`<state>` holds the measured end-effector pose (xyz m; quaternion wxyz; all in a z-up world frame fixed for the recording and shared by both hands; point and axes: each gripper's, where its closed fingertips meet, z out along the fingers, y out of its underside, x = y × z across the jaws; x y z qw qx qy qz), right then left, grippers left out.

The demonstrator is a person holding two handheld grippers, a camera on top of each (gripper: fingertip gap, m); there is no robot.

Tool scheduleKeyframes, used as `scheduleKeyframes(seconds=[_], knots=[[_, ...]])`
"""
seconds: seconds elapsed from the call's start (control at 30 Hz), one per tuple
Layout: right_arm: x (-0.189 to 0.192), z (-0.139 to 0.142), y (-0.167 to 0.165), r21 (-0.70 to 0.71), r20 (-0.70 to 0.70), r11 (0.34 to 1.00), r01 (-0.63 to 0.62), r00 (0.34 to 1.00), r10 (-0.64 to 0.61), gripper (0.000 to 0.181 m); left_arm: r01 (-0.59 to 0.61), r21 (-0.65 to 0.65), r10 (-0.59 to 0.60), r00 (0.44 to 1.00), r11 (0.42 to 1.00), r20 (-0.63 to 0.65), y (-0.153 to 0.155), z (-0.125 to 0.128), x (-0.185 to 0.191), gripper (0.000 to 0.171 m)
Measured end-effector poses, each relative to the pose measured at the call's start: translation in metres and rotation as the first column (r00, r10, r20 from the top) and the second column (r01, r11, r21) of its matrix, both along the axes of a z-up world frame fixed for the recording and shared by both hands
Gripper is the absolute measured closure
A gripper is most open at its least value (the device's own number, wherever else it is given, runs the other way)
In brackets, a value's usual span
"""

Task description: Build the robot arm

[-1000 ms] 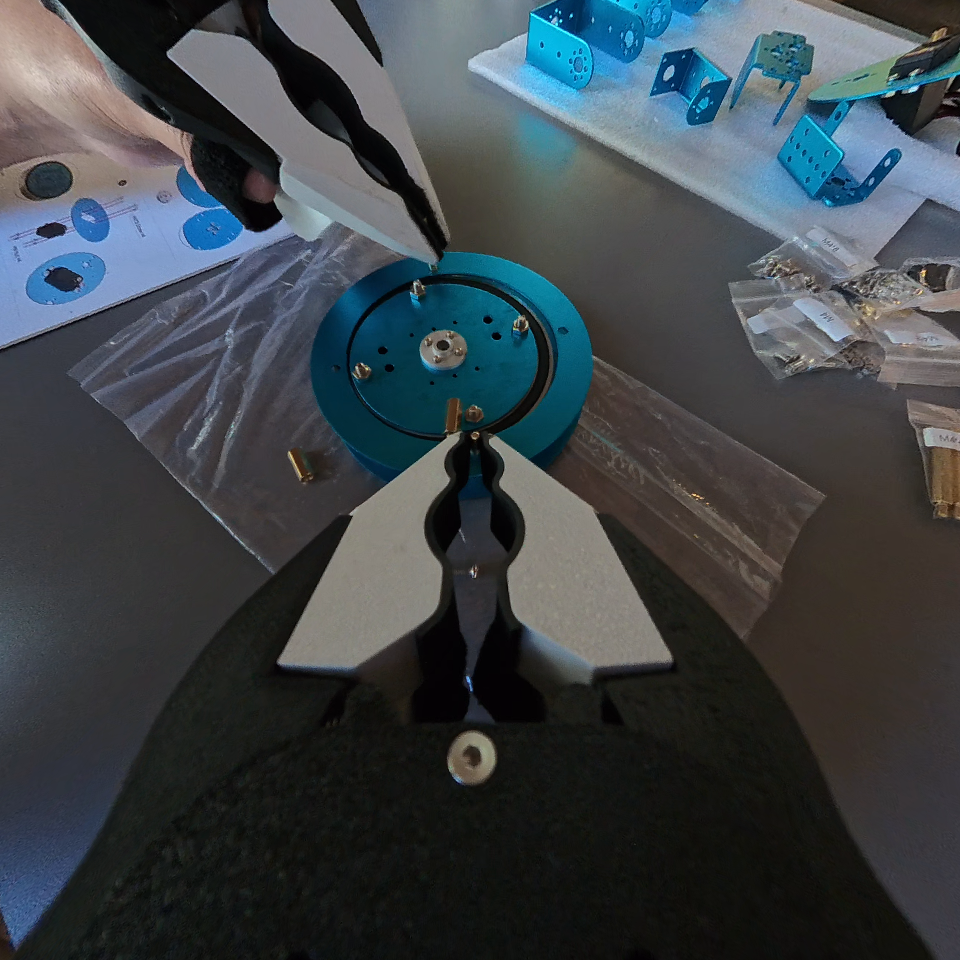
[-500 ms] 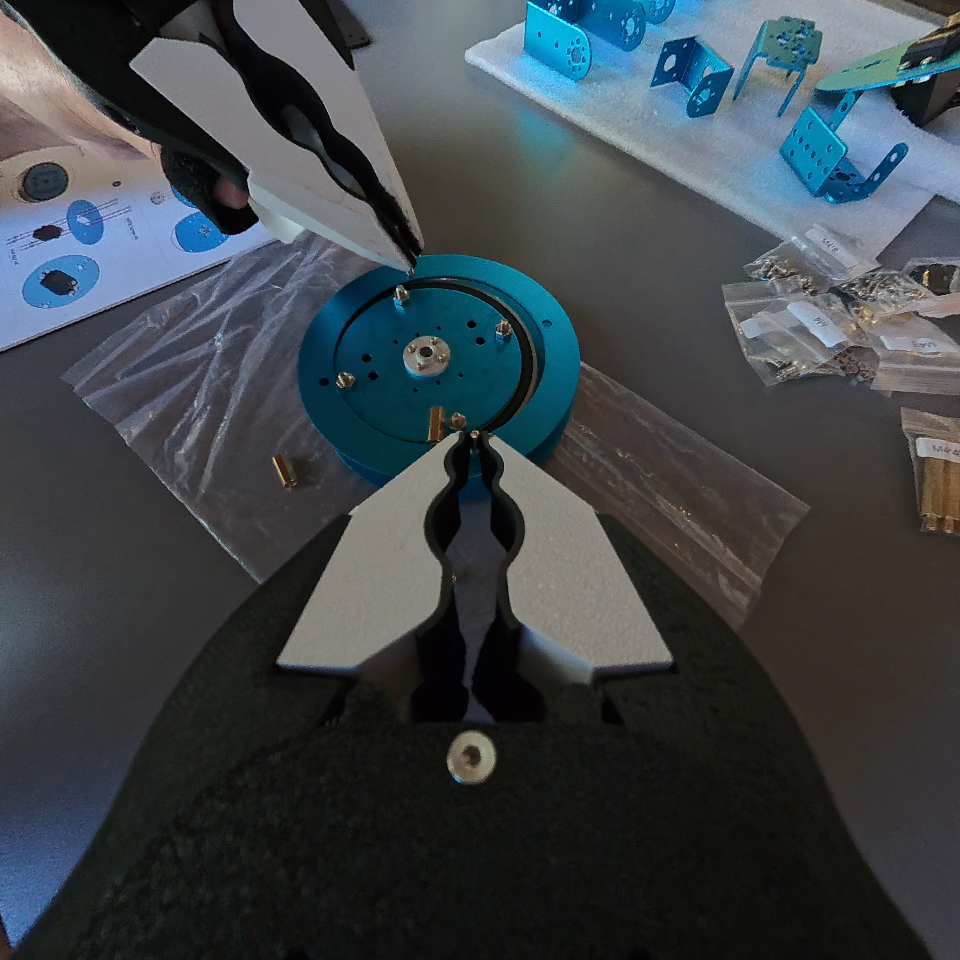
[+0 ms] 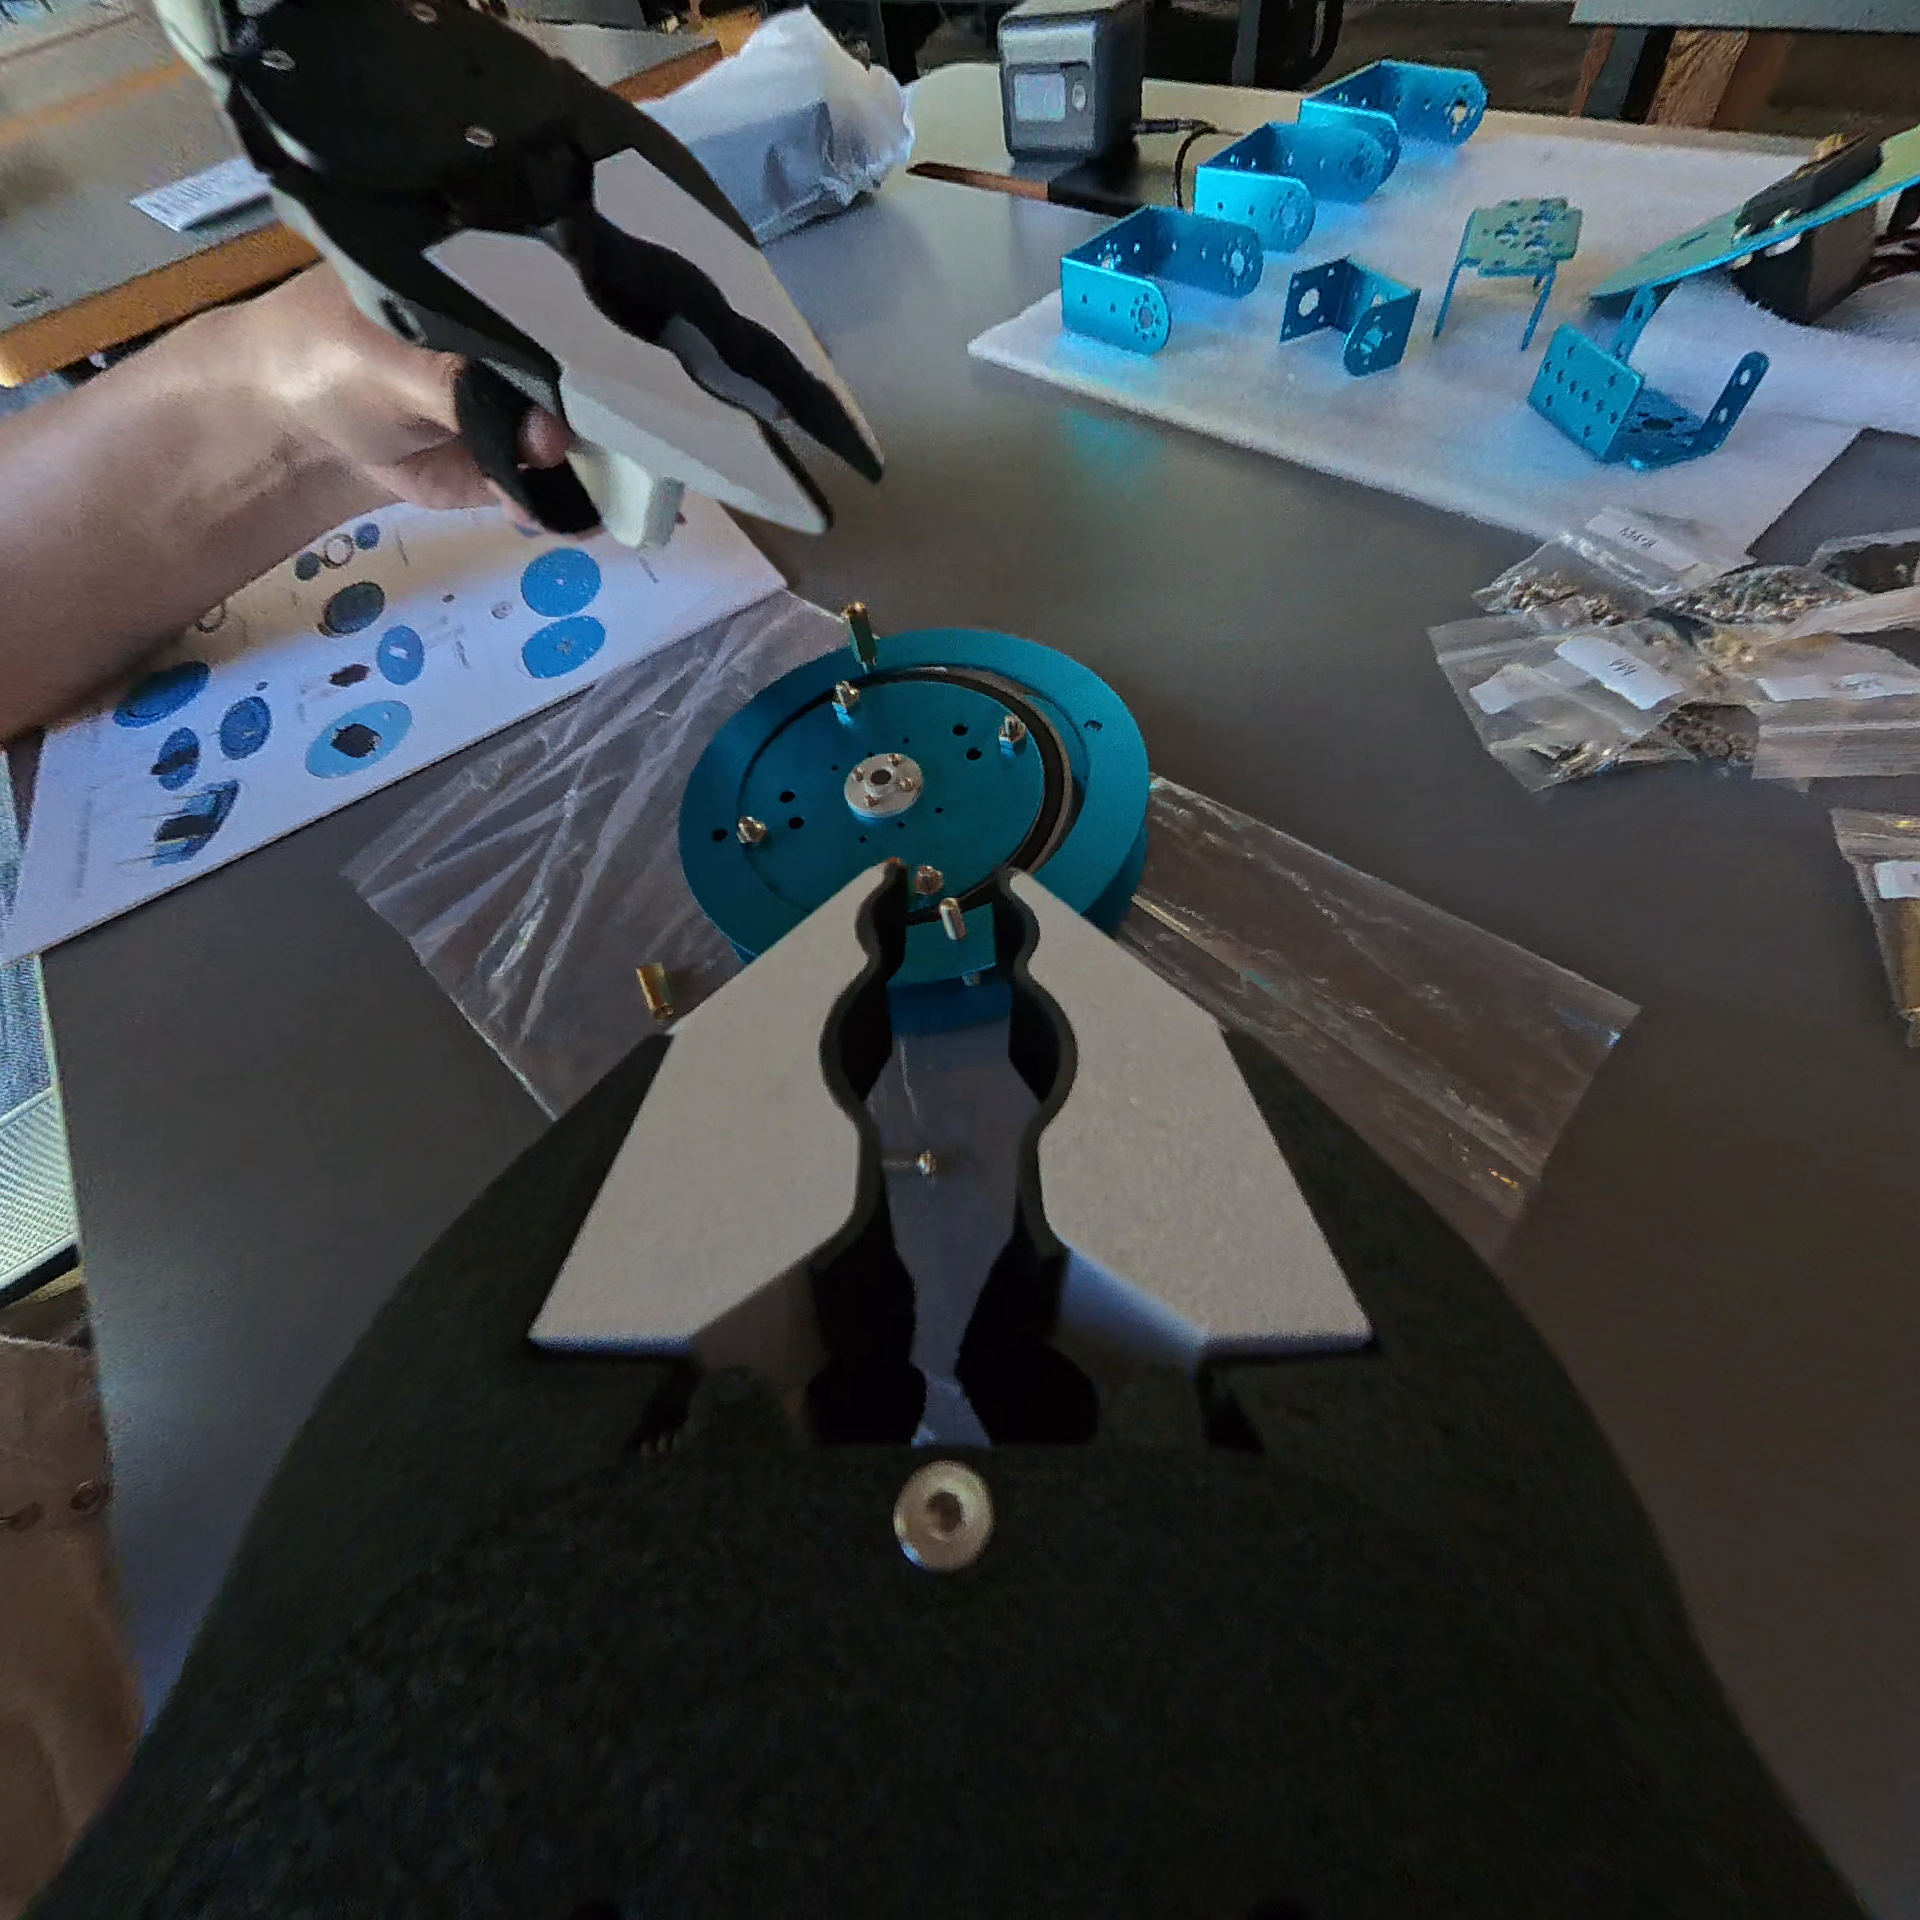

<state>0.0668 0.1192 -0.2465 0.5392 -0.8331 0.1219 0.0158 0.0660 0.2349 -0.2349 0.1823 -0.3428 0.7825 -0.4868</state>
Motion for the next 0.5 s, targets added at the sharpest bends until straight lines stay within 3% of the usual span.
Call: scheduleKeyframes(seconds=[0.07,0.13,0.2,0.3,0.37,0.5], knots=[[-0.008,0.007,-0.002,0.004,0.036,1.0,-0.019,0.999,0.019,0.162,-0.003,0.033,0.003,1.0,0.999,-0.021,0.01,-0.007,0.0,0.151],[-0.013,0.011,-0.002,-0.023,0.159,1.0,-0.008,0.987,0.012,0.16,0.039,0.101,-0.032,0.997,0.994,-0.076,0.013,-0.026,-0.005,0.151],[-0.009,0.013,-0.004,-0.022,0.251,0.998,0.064,0.966,-0.057,0.158,0.059,0.162,-0.042,0.994,0.985,-0.103,0.013,-0.04,-0.007,0.151],[0.009,0.012,-0.009,0.002,0.326,0.987,0.161,0.933,-0.153,0.162,0.034,0.191,-0.019,0.997,0.981,-0.08,0.013,-0.042,-0.001,0.152],[0.021,0.001,-0.013,-0.053,0.263,0.971,0.233,0.941,-0.211,0.161,-0.006,0.19,0.02,0.997,0.982,-0.075,0.016,-0.042,0.004,0.153],[0.038,-0.005,-0.011,-0.088,0.061,0.969,0.231,0.972,-0.227,0.158,-0.039,0.126,0.046,0.997,0.991,-0.054,0.016,-0.037,0.012,0.155]])
